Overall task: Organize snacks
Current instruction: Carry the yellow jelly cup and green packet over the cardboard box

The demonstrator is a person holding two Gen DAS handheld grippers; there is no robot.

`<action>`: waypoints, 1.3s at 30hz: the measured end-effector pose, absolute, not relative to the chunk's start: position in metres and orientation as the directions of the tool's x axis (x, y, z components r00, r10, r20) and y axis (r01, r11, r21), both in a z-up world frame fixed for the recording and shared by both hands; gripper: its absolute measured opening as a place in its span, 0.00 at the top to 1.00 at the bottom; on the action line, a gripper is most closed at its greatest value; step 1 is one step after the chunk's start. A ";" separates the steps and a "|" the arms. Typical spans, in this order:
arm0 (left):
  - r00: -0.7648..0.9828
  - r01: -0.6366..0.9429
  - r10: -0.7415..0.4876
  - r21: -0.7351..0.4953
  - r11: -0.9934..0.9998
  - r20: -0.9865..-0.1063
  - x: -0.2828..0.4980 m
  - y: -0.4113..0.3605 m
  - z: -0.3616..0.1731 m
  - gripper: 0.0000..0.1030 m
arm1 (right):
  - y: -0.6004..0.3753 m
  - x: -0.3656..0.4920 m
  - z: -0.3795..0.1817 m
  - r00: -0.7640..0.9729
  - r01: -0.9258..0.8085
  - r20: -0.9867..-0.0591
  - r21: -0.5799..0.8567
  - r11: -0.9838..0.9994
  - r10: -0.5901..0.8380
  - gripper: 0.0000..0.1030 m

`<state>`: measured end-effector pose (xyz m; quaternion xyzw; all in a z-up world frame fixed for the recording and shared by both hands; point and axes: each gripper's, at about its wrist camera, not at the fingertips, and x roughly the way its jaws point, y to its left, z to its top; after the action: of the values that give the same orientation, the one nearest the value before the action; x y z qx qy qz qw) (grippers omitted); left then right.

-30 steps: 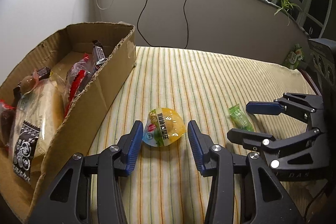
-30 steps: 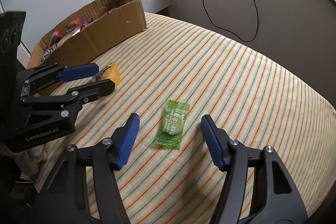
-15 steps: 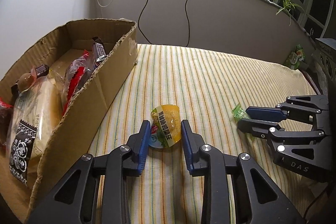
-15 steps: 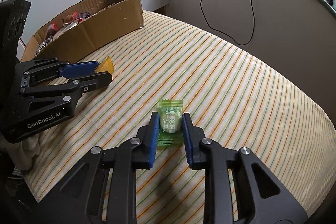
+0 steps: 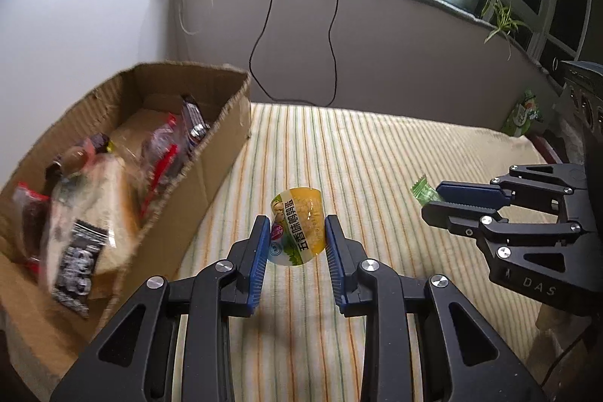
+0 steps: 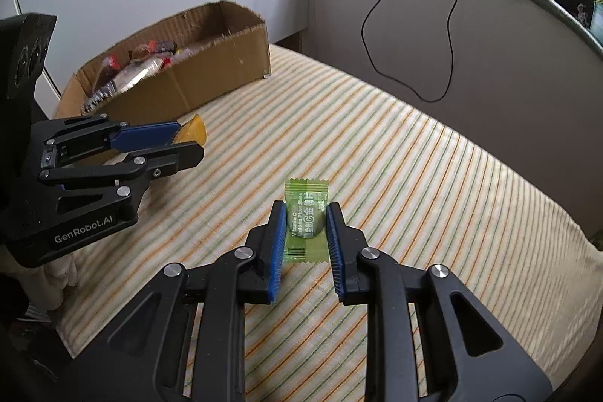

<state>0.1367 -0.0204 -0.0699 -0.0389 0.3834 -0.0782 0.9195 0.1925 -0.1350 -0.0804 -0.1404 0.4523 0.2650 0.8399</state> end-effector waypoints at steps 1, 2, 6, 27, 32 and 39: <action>0.700 0.113 -0.172 -0.130 0.985 -0.693 0.136 -0.018 -0.066 0.73 | -0.134 0.193 -0.078 0.454 -0.574 -0.831 0.003 0.819 0.321 0.79; 0.708 0.111 -0.169 -0.128 0.985 -0.686 0.134 -0.015 -0.061 0.73 | -0.132 0.193 -0.074 0.460 -0.576 -0.826 0.001 0.817 0.325 0.79; 0.737 0.101 -0.153 -0.116 0.988 -0.659 0.128 -0.004 -0.046 0.73 | -0.127 0.193 -0.057 0.483 -0.584 -0.805 -0.003 0.811 0.344 0.79; 0.795 -0.012 -0.043 -0.086 0.996 -0.605 0.131 0.063 -0.020 0.73 | -0.028 0.233 -0.021 0.476 -0.681 -0.736 0.038 0.731 0.482 0.79; 0.795 -0.037 -0.022 -0.085 0.996 -0.606 0.134 0.078 -0.022 0.73 | -0.011 0.245 -0.025 0.457 -0.695 -0.737 0.053 0.717 0.498 0.79; 0.789 -0.075 0.006 -0.087 0.993 -0.615 0.141 0.098 -0.027 0.73 | 0.011 0.264 -0.039 0.426 -0.705 -0.746 0.081 0.705 0.512 0.79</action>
<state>0.1412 0.0976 -0.0272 -0.0535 0.3242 0.0213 0.9442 0.2638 0.0112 -0.0390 -0.1229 0.3928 0.3641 0.8355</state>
